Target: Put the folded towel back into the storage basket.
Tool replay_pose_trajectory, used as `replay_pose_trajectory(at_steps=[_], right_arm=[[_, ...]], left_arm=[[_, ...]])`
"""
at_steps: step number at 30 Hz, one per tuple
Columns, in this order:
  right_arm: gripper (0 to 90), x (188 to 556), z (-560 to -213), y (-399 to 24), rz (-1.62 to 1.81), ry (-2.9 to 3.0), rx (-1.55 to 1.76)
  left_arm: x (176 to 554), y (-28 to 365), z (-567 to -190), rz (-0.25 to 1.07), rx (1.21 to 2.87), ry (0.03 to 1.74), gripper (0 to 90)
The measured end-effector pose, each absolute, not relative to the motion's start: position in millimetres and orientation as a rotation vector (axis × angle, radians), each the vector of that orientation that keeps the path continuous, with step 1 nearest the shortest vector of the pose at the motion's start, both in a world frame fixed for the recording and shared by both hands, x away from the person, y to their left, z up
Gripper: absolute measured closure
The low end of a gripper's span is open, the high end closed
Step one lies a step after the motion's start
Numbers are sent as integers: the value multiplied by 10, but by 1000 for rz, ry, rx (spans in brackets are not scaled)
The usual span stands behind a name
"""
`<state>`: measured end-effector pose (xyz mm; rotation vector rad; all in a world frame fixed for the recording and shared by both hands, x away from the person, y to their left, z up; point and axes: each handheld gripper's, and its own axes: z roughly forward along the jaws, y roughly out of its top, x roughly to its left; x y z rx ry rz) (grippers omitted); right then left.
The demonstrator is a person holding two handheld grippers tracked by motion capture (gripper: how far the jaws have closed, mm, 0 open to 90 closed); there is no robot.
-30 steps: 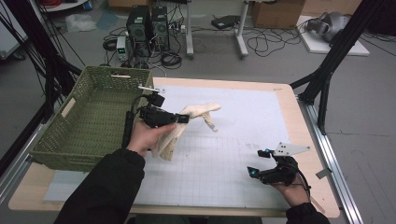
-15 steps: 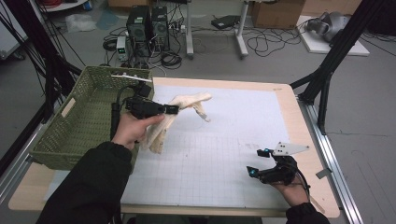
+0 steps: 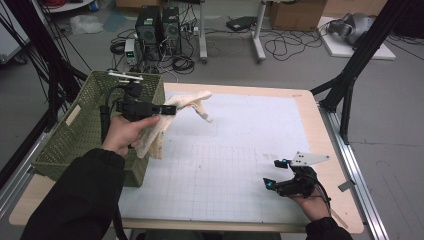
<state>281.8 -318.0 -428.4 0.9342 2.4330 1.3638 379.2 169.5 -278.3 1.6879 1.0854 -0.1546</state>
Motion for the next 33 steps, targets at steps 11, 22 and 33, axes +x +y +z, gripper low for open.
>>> replay_pose_trajectory(at_steps=[11,22,33], right_arm=[[159,2834,-4301,-3161,1357,2442,937],[159,2864,-4344,-3148,1347,2459,945],[160,2872,-4381,-3145,1335,2478,949]], left_arm=[[3762,2083,-2689,-99,1632,1137,797],[3733,2497,-2695,-56,1574,1199,797],[3667,2875,-2794,-12,1531,1287,797]])
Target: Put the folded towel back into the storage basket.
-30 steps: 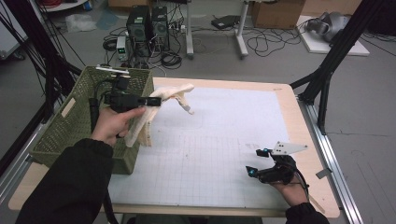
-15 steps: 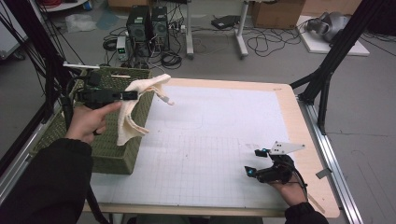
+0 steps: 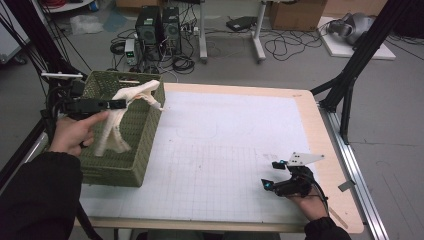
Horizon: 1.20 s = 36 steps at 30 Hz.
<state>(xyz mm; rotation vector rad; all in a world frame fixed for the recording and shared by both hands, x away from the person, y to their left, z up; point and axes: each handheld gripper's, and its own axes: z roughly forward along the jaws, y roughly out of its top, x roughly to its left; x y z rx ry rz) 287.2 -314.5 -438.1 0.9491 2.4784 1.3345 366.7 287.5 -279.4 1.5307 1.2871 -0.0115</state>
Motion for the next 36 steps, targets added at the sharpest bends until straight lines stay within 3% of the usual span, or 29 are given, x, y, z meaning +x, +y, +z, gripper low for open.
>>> replay_pose_trajectory(at_steps=[21,36], right_arm=[[161,2884,-4401,-3110,1318,2505,934],[163,2889,-4400,-3101,1319,2509,928]], left_arm=[[3477,3322,-3151,42,1435,1450,796],[3603,3259,-3377,59,1464,1541,796]])
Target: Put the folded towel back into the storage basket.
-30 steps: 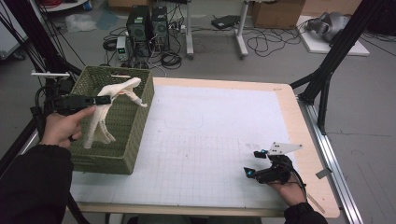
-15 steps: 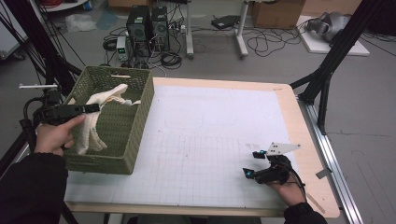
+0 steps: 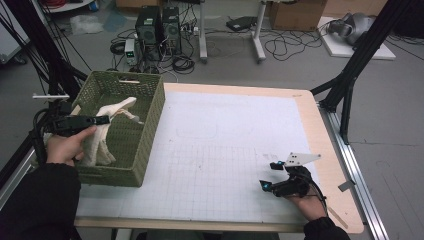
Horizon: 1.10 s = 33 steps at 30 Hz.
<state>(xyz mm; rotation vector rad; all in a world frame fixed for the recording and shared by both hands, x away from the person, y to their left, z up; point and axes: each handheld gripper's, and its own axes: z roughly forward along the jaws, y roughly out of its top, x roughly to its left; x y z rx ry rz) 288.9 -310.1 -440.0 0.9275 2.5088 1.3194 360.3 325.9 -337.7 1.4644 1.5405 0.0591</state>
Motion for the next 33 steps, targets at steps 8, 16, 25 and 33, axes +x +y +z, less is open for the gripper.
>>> replay_pose_trajectory(at_steps=[8,16,25,33], right_arm=[[162,2889,-4401,-3103,1319,2511,934],[163,2896,-4409,-3095,1313,2520,928],[163,2907,-4420,-3083,1308,2527,919],[163,2907,-4420,-3087,1303,2530,930]], left_arm=[[3725,3167,-3526,53,1498,1589,796],[3778,3176,-3561,61,1494,1628,795],[3855,3187,-3597,79,1456,1655,795],[3950,3134,-3670,100,1439,1711,791]])
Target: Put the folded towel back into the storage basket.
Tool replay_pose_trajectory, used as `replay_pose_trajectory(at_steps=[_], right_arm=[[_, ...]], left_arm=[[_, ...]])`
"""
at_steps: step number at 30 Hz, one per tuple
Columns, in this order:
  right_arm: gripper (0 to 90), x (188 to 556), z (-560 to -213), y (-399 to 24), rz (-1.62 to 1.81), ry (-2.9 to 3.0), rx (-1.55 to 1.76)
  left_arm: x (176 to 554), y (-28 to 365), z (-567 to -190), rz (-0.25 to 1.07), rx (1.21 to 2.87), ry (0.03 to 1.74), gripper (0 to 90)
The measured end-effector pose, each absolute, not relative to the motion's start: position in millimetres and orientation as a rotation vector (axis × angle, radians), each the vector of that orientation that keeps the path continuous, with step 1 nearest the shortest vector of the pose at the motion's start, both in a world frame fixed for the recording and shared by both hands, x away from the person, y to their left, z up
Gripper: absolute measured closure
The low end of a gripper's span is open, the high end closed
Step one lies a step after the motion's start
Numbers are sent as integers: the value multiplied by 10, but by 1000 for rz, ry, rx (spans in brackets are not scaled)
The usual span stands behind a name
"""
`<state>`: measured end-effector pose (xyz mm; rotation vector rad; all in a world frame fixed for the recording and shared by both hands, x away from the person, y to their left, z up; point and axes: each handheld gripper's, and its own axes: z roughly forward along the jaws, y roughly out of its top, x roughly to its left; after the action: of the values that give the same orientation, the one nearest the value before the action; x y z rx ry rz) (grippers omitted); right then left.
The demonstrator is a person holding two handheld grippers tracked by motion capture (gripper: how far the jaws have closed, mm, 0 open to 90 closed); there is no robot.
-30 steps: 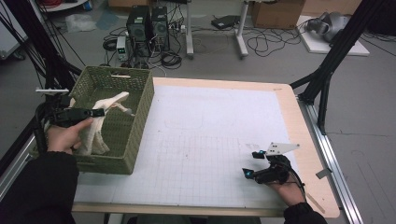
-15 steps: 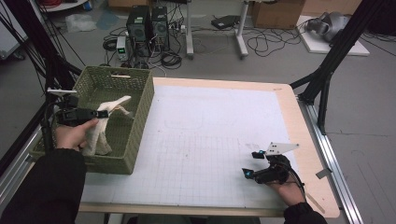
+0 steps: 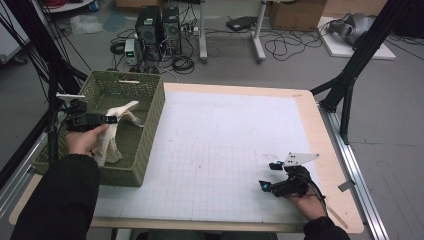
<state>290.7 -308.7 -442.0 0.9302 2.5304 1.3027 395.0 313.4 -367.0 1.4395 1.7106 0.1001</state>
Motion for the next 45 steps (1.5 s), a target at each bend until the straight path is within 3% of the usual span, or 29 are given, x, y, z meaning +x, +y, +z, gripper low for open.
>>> replay_pose_trajectory(at_steps=[32,34,40,45], right_arm=[[163,2916,-4427,-3067,1306,2538,917],[164,2916,-4427,-3069,1306,2538,915],[164,2912,-4415,-3077,1311,2527,916],[164,2912,-4410,-3075,1307,2528,917]], left_arm=[[4078,2942,-4014,39,1821,1966,768],[4081,2922,-4016,35,1846,1944,747],[4077,2904,-3978,31,1832,1883,572],[4071,2941,-3909,34,1773,1838,504]])
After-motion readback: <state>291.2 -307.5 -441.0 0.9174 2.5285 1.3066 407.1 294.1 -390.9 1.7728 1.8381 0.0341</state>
